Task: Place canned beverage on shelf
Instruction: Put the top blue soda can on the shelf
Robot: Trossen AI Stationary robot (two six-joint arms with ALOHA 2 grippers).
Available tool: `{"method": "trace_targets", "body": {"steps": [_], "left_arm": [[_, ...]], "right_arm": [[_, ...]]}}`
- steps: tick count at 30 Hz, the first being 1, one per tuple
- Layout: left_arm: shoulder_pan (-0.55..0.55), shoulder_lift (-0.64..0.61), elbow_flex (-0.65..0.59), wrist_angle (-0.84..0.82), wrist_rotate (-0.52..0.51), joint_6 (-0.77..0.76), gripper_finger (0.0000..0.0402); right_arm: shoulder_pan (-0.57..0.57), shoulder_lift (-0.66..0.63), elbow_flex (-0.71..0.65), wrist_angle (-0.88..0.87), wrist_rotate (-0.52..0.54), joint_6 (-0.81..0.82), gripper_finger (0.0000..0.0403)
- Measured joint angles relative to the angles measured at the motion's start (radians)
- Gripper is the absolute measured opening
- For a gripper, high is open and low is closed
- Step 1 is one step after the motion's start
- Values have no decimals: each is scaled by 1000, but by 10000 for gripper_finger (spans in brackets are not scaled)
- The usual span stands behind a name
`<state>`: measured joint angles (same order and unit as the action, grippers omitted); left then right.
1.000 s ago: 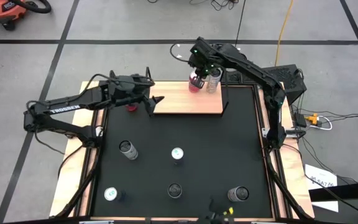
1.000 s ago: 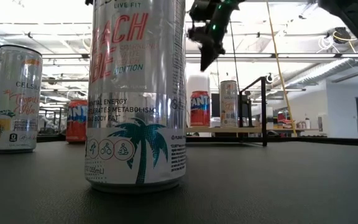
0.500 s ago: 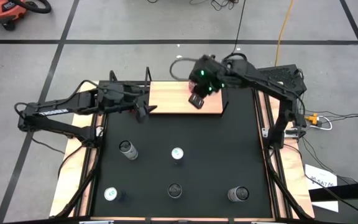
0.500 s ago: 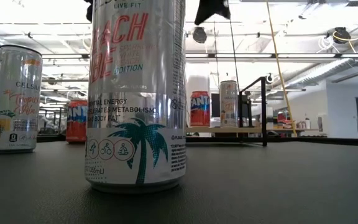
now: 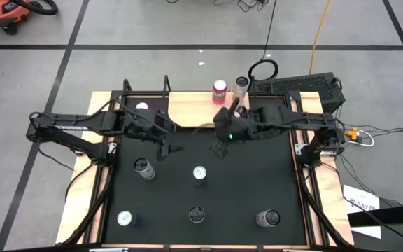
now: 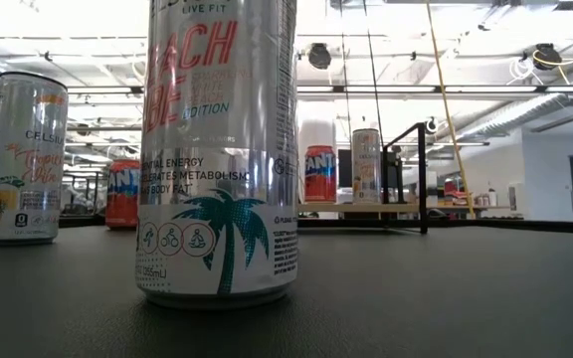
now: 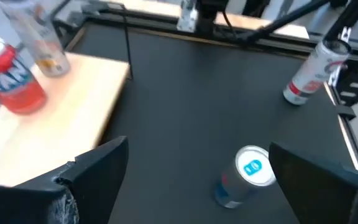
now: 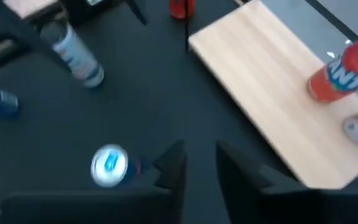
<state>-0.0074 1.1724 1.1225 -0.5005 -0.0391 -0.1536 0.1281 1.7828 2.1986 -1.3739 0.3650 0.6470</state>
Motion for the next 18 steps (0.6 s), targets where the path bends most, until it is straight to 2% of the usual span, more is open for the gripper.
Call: {"method": "trace_targets", "body": {"steps": [5,9,13,18], "left_arm": [[-90,36,0,-13,-92,-113,386],[-175,59,0,5,-154,-212,386],[-248,107,0,24,-209,-286,386],[-325,155,0,19,-234,-428,386]], "right_arm": [[93,-6,-81,-25,1,69,179],[170,-6,-205,44,0,109,236],[227,-5,-313,174,0,162,264],[278,-29,-453,368,0,186,269]]}}
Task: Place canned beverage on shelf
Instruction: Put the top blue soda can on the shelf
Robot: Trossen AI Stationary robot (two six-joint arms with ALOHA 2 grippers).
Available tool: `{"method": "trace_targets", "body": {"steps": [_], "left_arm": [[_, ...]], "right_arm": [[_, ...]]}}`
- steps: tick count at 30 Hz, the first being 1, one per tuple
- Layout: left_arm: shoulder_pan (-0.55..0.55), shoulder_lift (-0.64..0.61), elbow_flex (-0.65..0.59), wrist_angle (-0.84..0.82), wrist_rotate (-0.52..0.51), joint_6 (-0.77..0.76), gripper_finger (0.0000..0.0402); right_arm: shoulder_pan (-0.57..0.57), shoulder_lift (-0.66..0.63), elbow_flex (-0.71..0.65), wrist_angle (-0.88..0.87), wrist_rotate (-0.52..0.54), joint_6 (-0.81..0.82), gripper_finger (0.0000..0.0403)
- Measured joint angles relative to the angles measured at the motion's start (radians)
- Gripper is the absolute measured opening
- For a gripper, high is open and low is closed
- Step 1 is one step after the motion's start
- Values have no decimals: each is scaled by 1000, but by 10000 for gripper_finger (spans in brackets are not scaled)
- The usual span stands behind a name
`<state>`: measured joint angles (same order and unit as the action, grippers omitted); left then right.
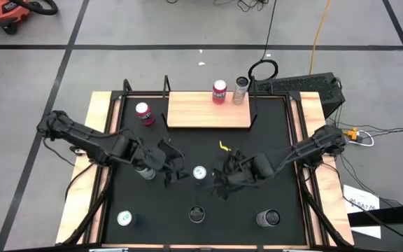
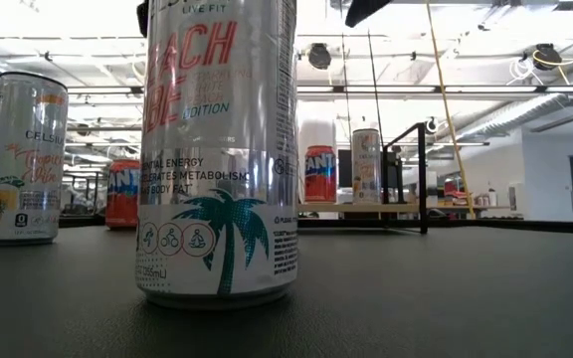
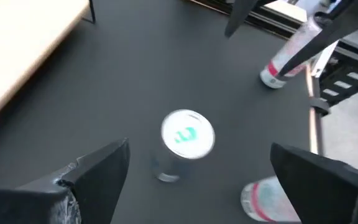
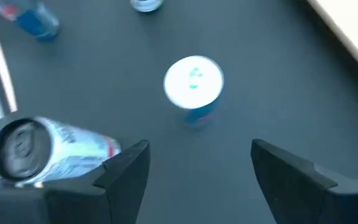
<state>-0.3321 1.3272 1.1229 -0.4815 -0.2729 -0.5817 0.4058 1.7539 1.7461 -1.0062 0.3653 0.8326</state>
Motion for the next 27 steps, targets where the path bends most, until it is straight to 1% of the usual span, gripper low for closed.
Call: {"method": "trace_targets", "body": {"steps": [7,9,13,16,20,22,27], "left_arm": [[-98,-5,0,-3,-108,-145,386],[-116,-5,0,-5,-103,-154,386],[-136,15,0,17,-95,-169,386],[-138,41,0,56,-102,-165,386],[-130,102,1,83,-125,-164,386],[-118,132,0,87,-134,-171,386],[-81,194,0,127,-136,-197,386]], "right_arm": [[43,-134,-301,330,0,60,270],[49,-179,-385,432,-1,52,270],[48,-234,-504,587,-2,-38,270],[47,-245,-542,634,-1,-97,270],[48,-248,-545,629,-3,-122,272],[48,-248,-545,628,-2,-107,274],[48,-248,-545,572,10,-5,275]]}}
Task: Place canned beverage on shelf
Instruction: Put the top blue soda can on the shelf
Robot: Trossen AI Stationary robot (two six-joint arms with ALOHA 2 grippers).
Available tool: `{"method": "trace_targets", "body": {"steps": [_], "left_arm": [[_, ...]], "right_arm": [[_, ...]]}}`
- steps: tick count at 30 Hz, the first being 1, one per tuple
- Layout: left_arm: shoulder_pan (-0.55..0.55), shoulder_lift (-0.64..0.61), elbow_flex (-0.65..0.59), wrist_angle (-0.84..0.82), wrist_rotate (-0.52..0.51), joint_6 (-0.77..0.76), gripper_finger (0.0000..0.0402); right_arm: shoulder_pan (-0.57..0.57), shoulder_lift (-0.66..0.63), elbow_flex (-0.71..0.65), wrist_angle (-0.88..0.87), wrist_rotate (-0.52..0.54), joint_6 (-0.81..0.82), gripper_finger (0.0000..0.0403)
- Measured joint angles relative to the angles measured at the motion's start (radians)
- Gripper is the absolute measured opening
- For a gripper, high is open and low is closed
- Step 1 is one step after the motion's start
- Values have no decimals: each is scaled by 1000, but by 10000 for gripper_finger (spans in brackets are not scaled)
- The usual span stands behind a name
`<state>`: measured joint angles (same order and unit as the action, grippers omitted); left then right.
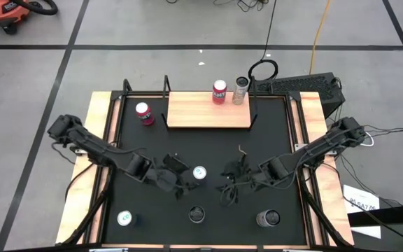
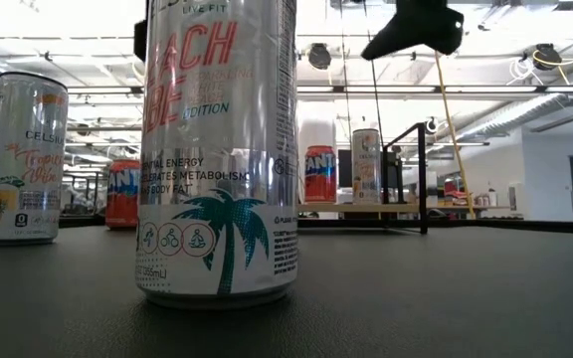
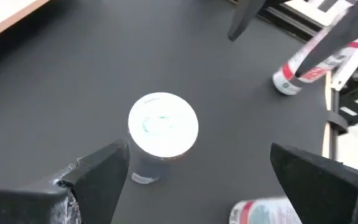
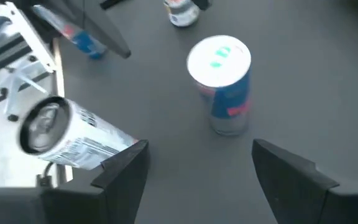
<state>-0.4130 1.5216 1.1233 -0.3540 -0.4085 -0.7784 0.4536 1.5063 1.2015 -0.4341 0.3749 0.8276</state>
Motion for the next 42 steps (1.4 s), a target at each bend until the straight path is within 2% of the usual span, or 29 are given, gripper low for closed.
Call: {"method": "trace_targets", "body": {"steps": [6,15,35,38,42], "left_arm": [[48,42,0,17,3,2,386],[101,81,-1,53,33,32,386],[110,162,-1,102,71,60,385],[113,162,-1,100,69,61,370],[125,162,-1,83,67,62,327]], "right_arm": [[18,0,0,-75,128,53,275],[19,0,0,-73,206,55,275],[18,-10,0,-101,231,80,275],[18,-10,0,-101,231,101,275],[18,-10,0,-97,231,114,275]]}}
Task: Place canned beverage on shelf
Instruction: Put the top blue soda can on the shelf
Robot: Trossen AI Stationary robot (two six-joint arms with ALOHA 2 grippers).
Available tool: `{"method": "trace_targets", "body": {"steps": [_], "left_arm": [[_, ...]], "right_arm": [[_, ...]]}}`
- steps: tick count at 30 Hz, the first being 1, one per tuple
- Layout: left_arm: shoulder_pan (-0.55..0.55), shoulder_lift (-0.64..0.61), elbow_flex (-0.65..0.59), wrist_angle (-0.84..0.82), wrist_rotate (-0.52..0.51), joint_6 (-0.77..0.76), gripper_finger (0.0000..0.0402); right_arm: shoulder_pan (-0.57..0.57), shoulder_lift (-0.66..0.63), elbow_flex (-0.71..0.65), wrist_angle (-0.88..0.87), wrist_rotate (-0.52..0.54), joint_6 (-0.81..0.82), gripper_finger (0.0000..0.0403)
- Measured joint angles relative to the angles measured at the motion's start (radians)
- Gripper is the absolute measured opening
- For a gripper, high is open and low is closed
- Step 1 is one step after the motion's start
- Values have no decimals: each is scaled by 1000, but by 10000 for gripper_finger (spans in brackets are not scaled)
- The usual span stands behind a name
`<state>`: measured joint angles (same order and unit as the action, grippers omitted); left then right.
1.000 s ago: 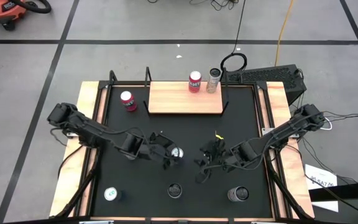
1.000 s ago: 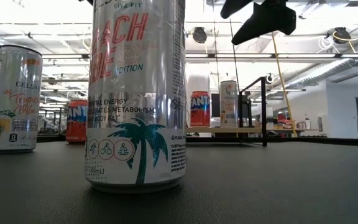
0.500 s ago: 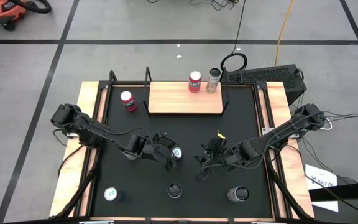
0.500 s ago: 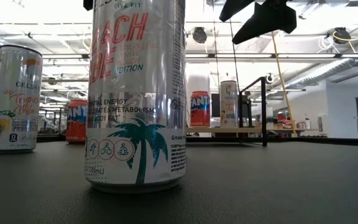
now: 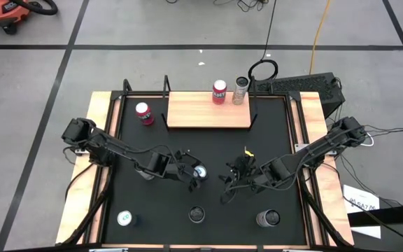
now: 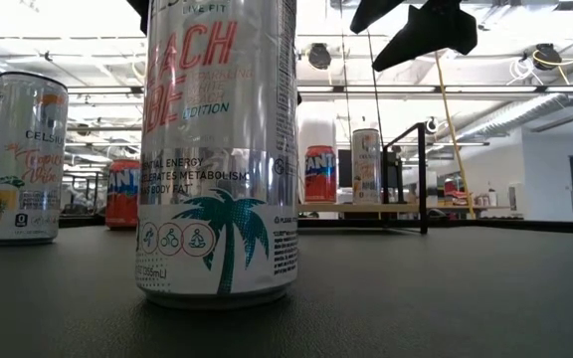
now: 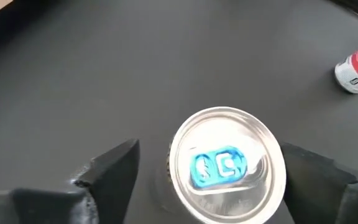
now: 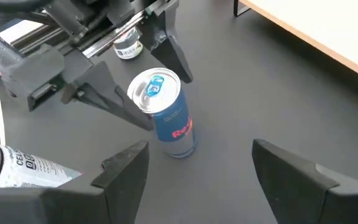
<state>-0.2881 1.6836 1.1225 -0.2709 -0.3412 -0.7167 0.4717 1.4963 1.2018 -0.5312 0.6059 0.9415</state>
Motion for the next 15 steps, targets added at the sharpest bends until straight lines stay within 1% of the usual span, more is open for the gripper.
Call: {"method": "trace_targets", "body": {"steps": [5,10,13,15], "left_arm": [[19,0,0,1,22,71,275],[43,-2,0,3,76,124,231],[63,-15,0,-6,122,133,213],[78,-25,0,-6,154,150,212]], "right_arm": [[0,0,0,1,28,26,275],[-4,0,0,42,47,19,275],[-8,-15,0,56,44,9,275],[-10,-39,0,56,46,-1,275]]}}
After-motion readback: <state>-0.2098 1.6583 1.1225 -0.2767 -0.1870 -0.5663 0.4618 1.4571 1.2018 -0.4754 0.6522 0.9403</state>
